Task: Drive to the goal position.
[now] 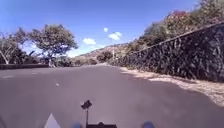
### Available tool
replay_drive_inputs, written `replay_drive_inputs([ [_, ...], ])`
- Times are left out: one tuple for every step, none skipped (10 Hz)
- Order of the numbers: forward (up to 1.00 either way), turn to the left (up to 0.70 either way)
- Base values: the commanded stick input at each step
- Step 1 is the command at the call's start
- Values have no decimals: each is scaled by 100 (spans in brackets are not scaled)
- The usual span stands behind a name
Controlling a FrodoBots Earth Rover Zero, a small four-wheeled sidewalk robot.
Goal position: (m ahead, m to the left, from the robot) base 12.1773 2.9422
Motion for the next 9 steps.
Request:
replay_drive_inputs([
  [50,0],
  [50,0],
  [50,0],
  [50,0],
  [50,0],
  [50,0],
  [50,0],
  [50,0],
  [50,0],
])
